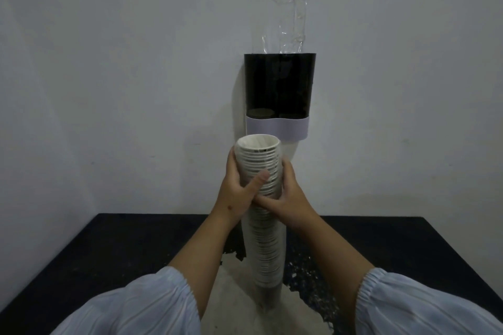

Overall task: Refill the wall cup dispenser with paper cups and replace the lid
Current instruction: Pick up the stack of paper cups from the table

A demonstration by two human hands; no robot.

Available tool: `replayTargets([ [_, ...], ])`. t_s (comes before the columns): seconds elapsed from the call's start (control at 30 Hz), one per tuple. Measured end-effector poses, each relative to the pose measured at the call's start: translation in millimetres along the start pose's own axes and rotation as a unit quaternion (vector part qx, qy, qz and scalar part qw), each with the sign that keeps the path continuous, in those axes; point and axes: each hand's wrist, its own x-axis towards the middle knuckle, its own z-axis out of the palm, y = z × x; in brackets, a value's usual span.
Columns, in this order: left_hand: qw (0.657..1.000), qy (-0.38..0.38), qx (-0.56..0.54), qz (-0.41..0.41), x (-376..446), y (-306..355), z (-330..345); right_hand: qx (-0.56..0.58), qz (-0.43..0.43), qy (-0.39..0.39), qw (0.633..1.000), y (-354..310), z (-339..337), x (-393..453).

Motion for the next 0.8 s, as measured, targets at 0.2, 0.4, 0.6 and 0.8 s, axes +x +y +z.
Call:
replayTargets([
  [0.2, 0.999, 0.002, 0.034, 0.03, 12.4, -0.8, 7.6, -0.021, -0.04, 0.058, 0.997, 7.8, 7.0, 8.7],
  [0.4, 0.998, -0.06, 0.017, -0.023, 11.6, -18.1, 13.4, 0.0, -0.002, 0.078, 0.997, 28.3, 3.3, -4.3],
  [0.6, 0.995, -0.087, 0.01, -0.052, 6.1, -30.3, 14.8, 0.017, 0.027, 0.082, 0.996, 41.1, 3.6, -12.3],
  [0.8, 0.991, -0.096, -0.011, -0.092, -6.5, -47.5, 12.9, 0.016, 0.053, 0.075, 0.996, 54.4, 9.5, -22.0],
])
